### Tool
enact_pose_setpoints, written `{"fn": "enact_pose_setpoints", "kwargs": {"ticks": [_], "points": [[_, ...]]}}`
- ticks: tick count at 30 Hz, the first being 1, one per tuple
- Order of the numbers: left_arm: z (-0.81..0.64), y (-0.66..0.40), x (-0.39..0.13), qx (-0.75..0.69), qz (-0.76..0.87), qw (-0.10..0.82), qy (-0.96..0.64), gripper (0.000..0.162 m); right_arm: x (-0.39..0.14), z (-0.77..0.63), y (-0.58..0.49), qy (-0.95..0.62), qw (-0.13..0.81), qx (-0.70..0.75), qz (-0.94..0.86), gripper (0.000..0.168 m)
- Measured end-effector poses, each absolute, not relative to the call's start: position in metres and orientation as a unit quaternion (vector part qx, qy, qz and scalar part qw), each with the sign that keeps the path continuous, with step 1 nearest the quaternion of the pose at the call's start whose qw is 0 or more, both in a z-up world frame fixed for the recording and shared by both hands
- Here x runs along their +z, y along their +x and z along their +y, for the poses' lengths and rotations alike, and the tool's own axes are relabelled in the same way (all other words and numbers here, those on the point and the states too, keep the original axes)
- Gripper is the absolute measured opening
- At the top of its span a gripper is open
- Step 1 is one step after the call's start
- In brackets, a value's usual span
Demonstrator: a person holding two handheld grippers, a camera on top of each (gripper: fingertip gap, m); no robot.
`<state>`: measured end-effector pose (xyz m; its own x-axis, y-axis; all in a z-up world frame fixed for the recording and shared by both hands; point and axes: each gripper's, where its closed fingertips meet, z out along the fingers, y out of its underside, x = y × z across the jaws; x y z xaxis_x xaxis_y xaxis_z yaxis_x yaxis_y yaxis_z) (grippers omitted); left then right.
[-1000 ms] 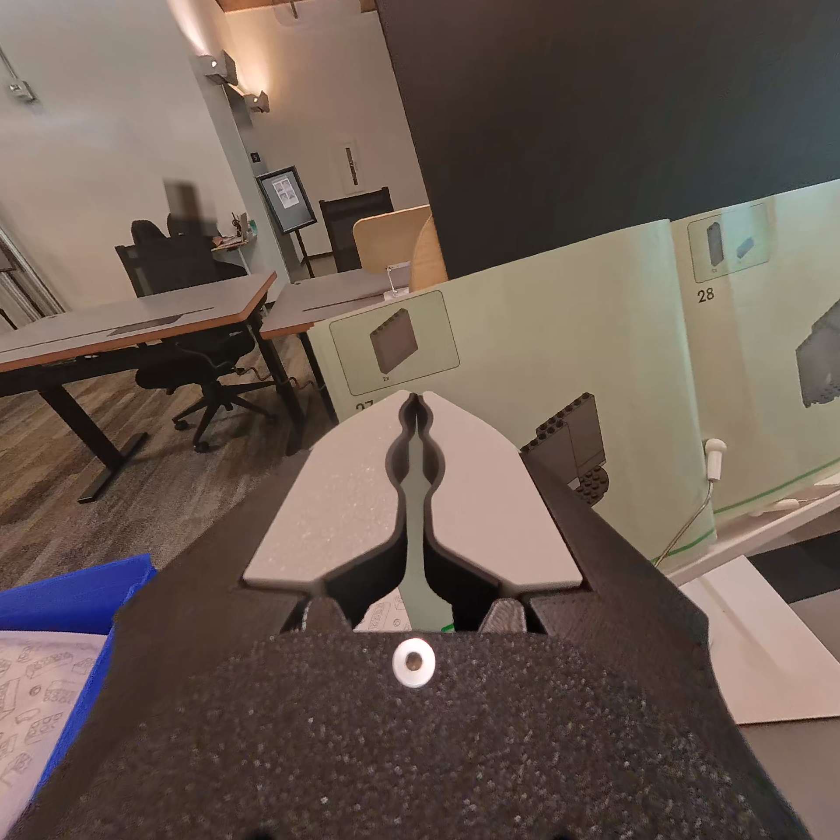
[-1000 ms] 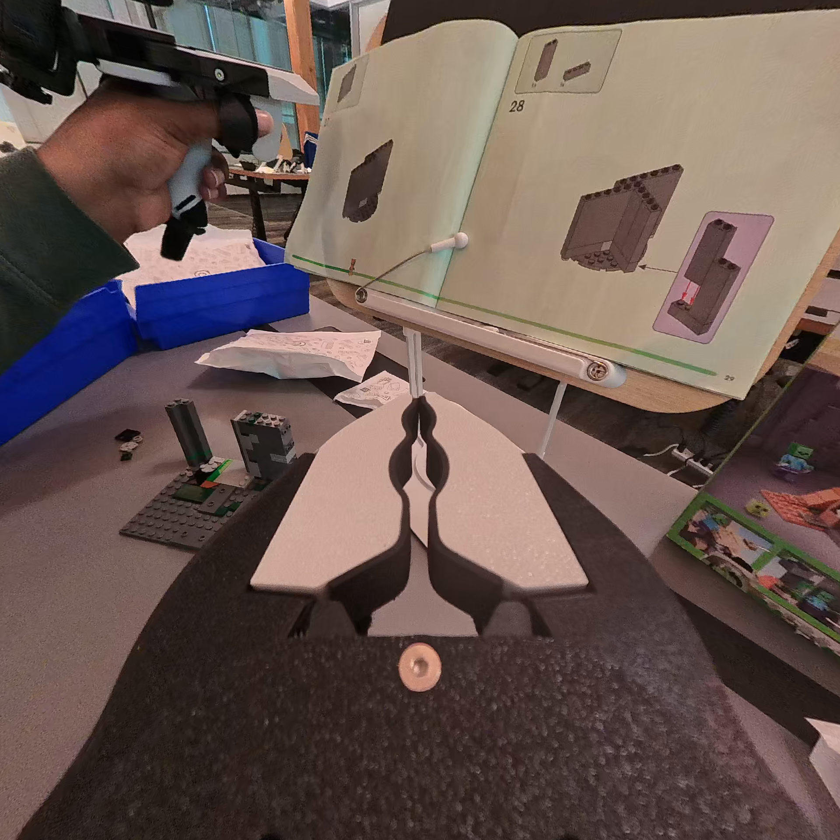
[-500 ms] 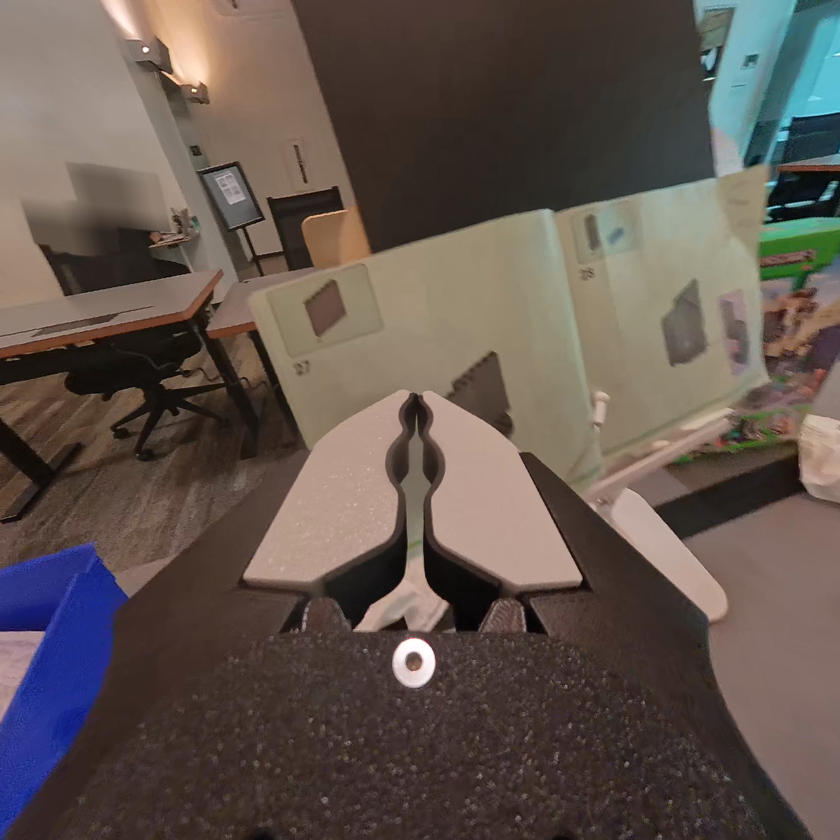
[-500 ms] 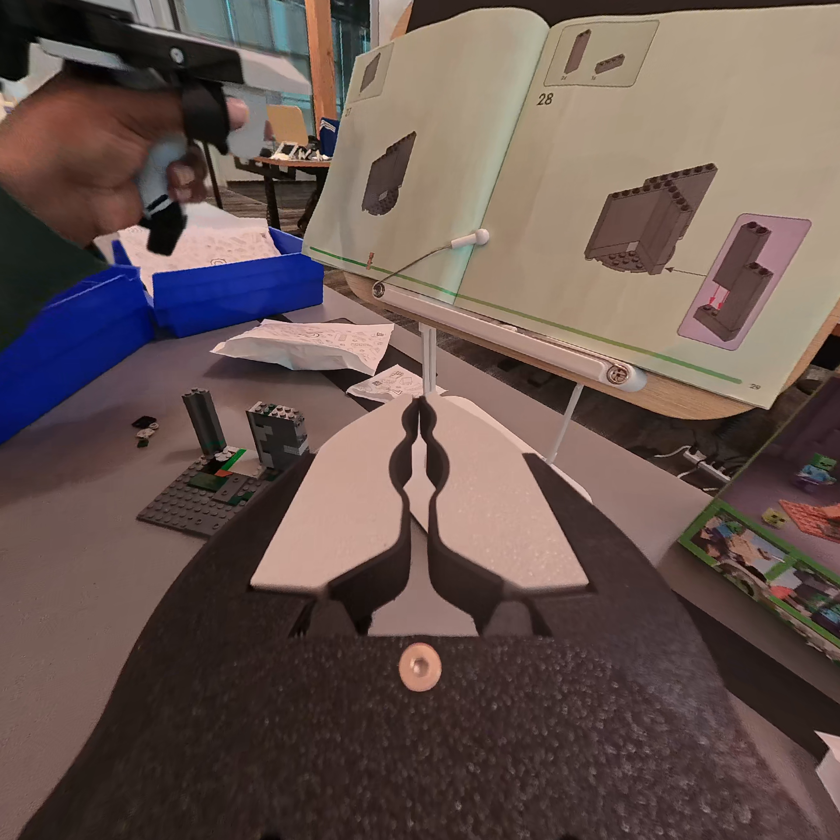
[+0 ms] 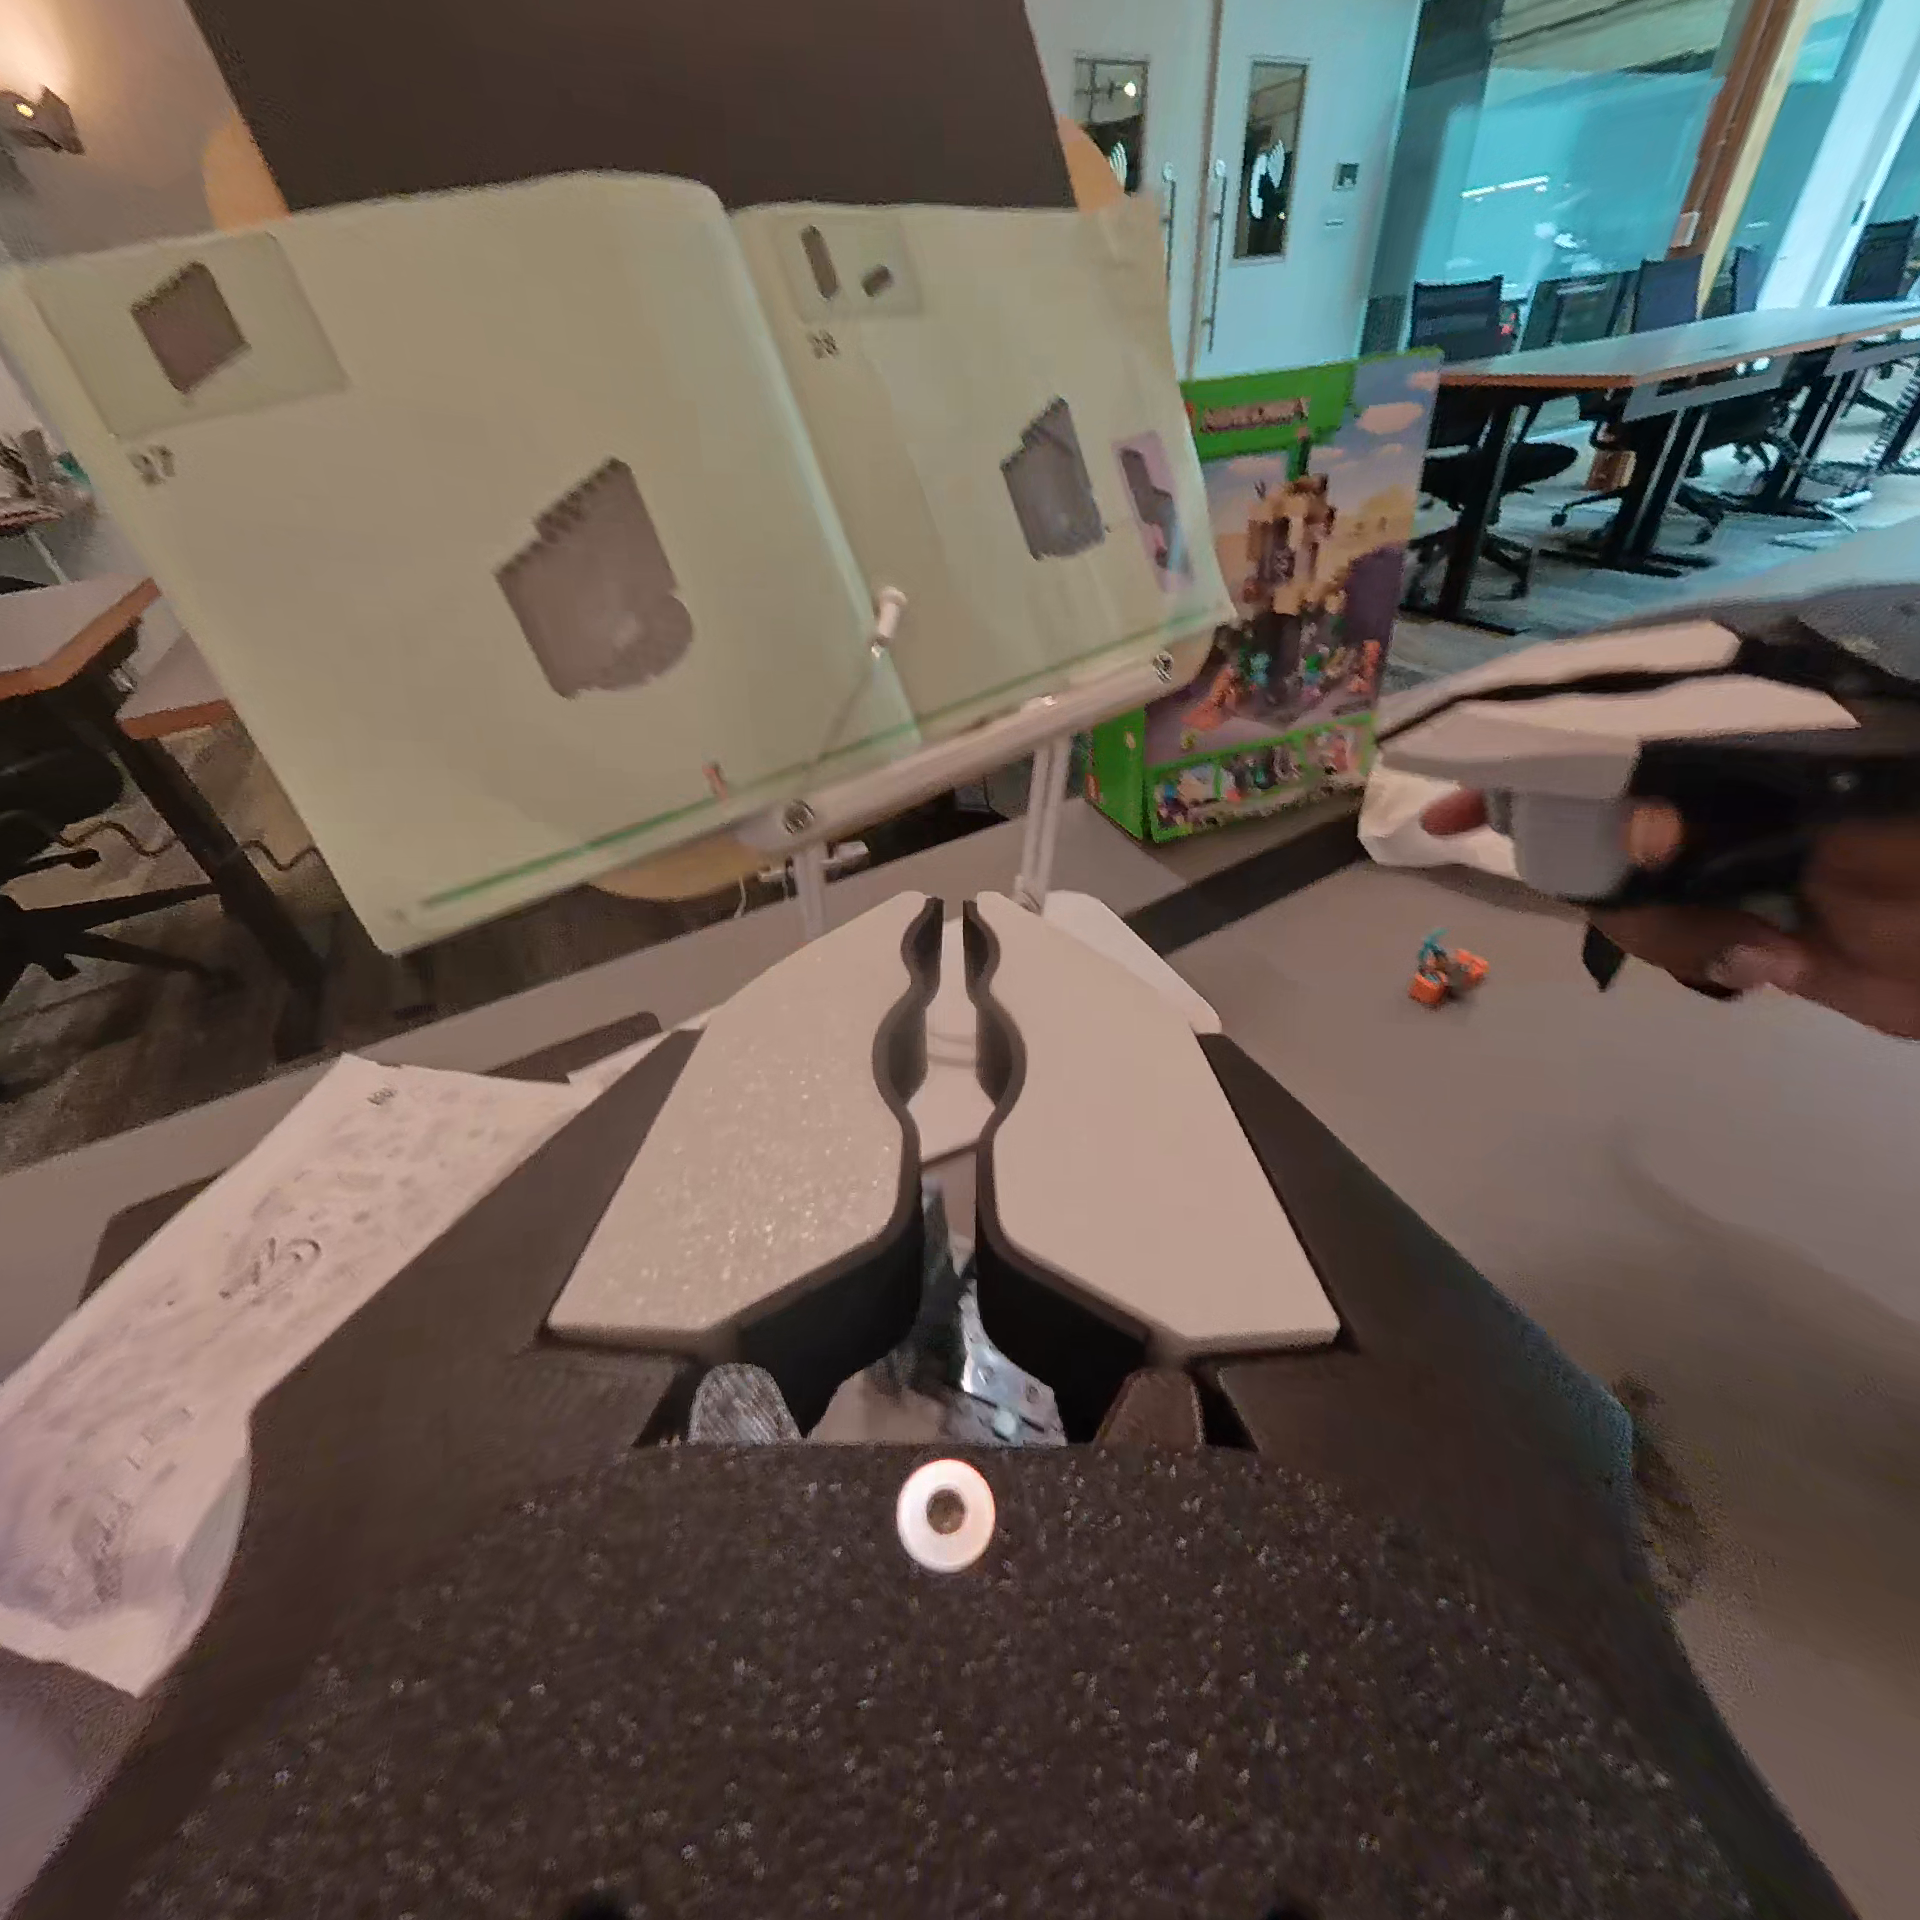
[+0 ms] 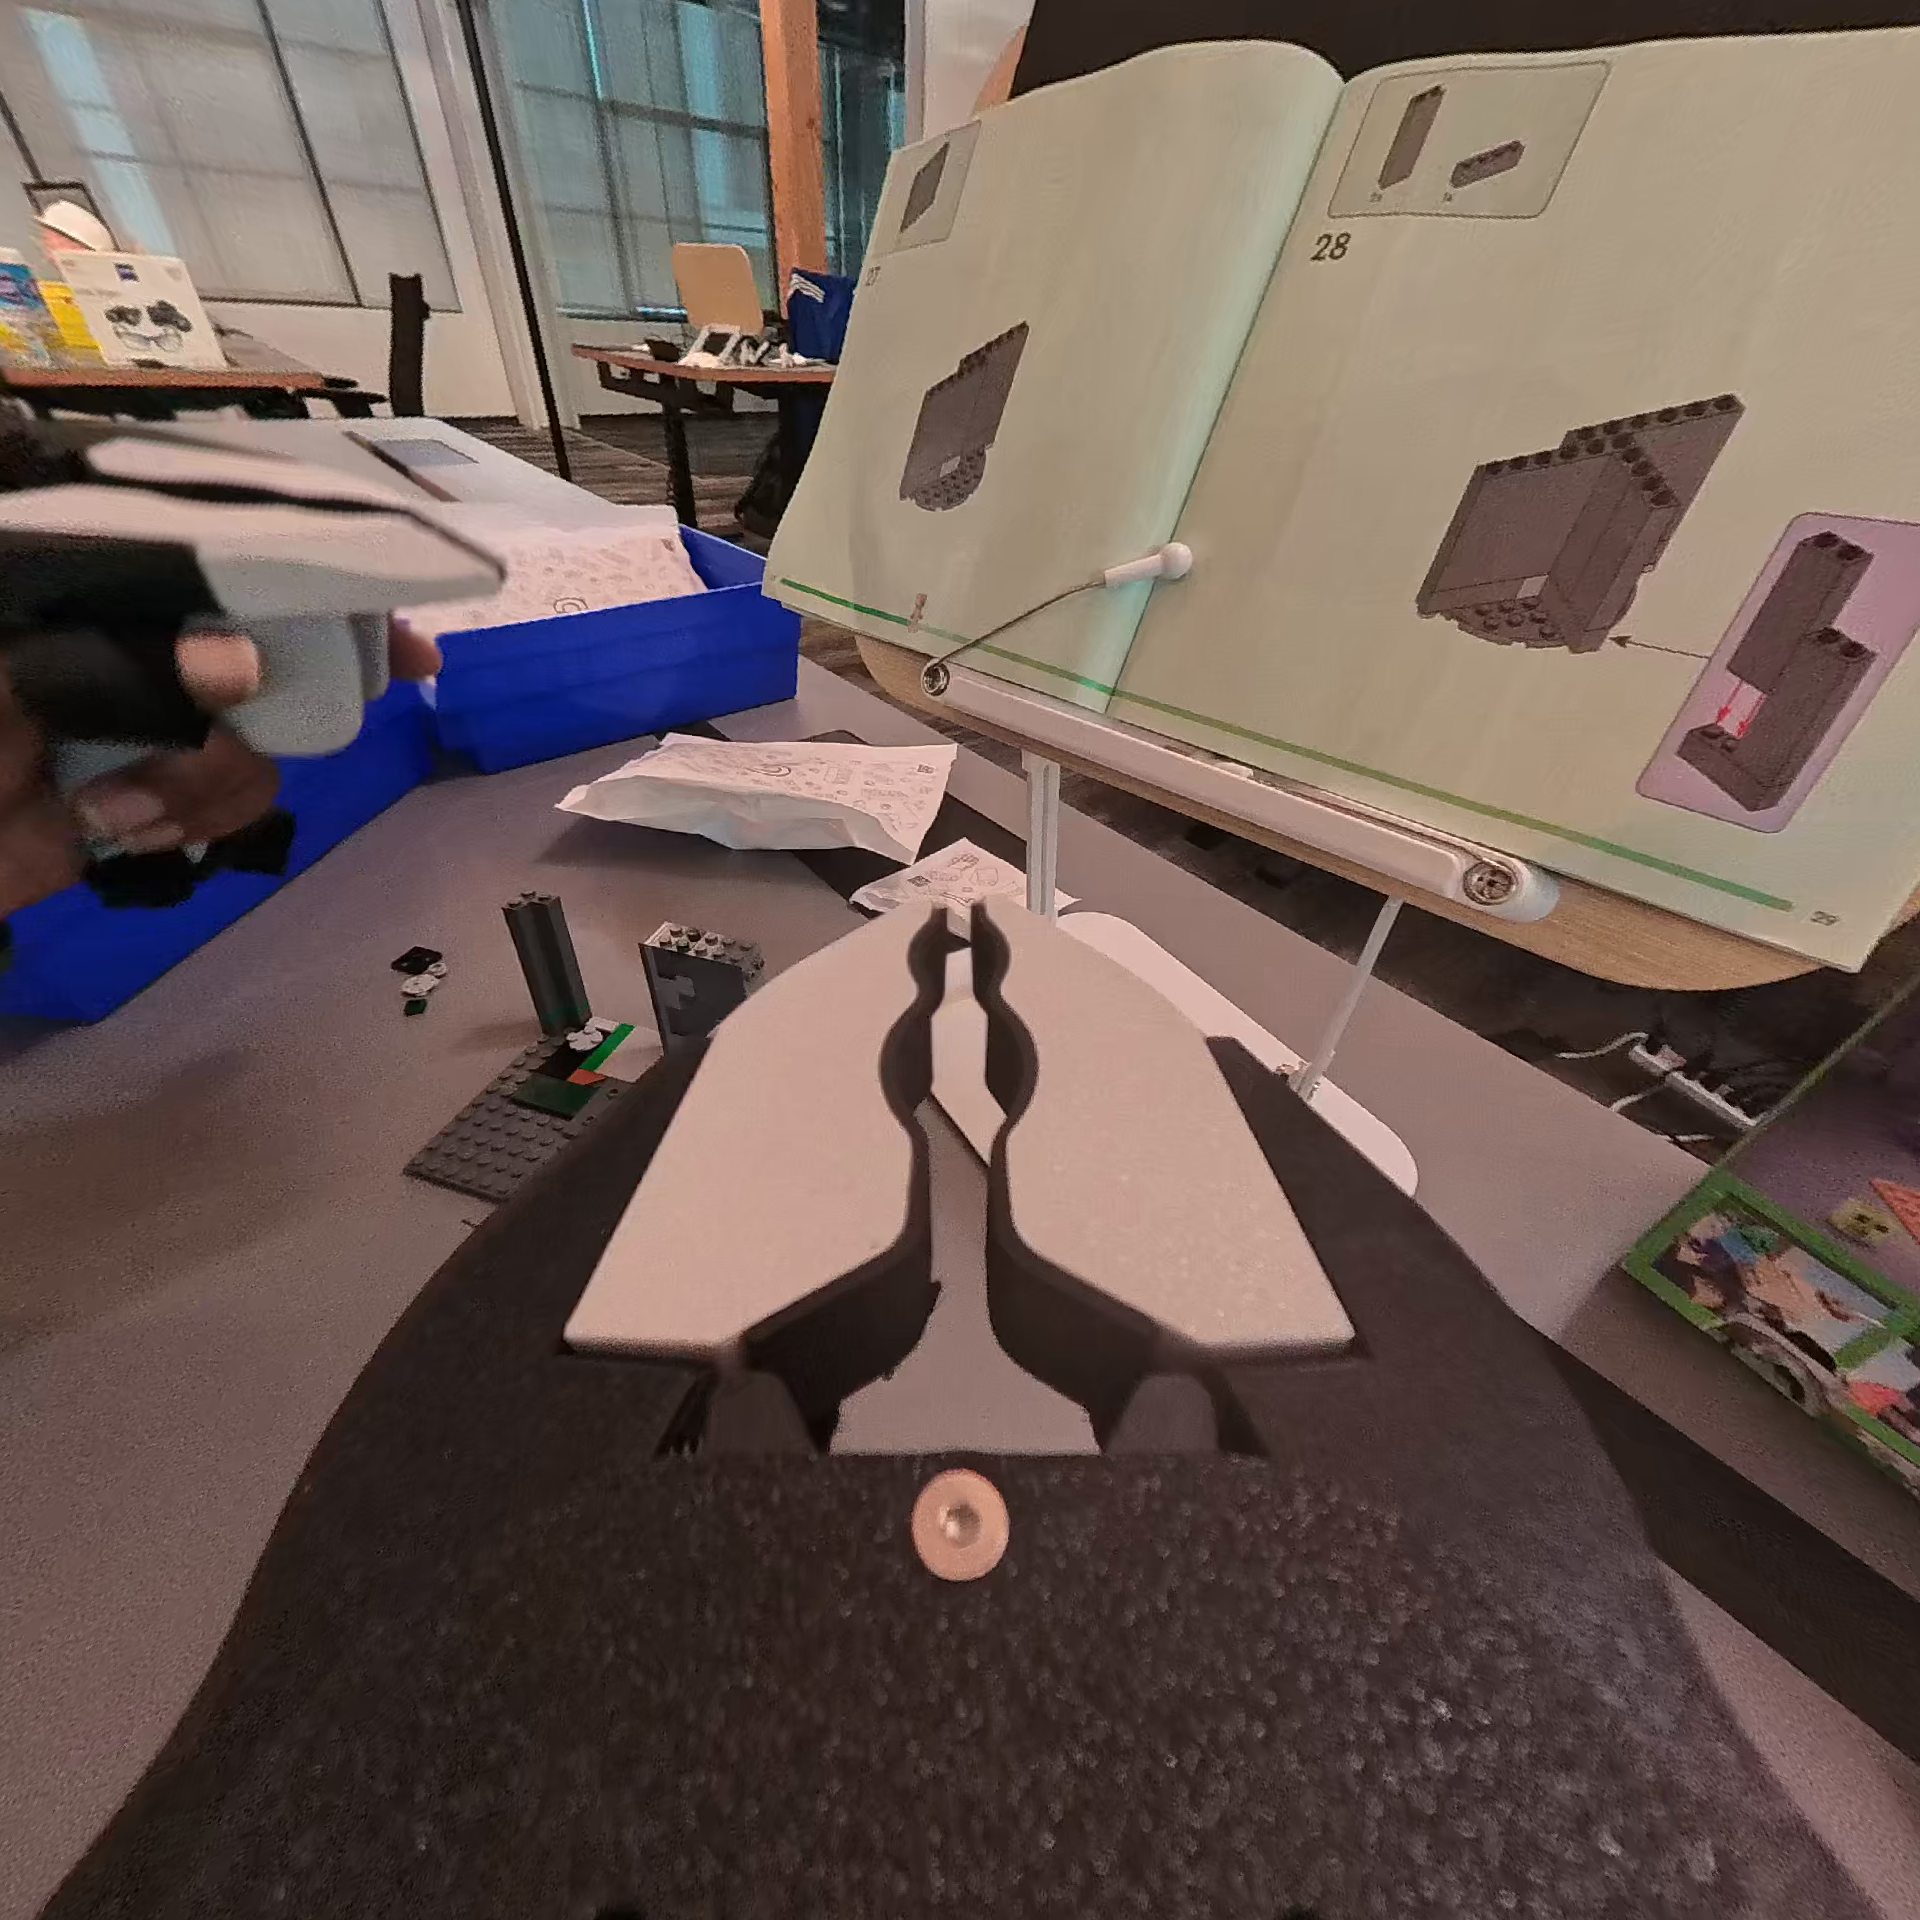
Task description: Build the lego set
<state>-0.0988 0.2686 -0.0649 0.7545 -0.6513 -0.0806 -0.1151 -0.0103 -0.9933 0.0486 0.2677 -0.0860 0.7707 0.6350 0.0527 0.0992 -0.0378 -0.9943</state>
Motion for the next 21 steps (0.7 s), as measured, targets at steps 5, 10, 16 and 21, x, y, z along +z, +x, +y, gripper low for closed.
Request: {"fn": "enact_pose_setpoints", "kwargs": {"ticks": [5,10,16,21], "points": [[0.229,-0.100,-0.094,-0.222,0.276,0.629,-0.692,0.004,-0.085,0.264,0.042,-0.685,0.638,0.216,-0.277,0.010],[0.192,-0.114,-0.111,-0.251,0.249,0.614,-0.705,0.009,-0.087,0.257,0.030,-0.679,0.633,0.220,-0.300,0.012],[0.155,-0.140,-0.110,-0.269,0.221,0.624,-0.700,0.005,-0.090,0.245,0.011,-0.671,0.618,0.245,-0.328,0.009],[0.136,-0.185,-0.103,-0.219,0.202,0.638,-0.710,0.000,-0.086,0.226,-0.001,-0.669,0.606,0.264,-0.340,0.000]]}}
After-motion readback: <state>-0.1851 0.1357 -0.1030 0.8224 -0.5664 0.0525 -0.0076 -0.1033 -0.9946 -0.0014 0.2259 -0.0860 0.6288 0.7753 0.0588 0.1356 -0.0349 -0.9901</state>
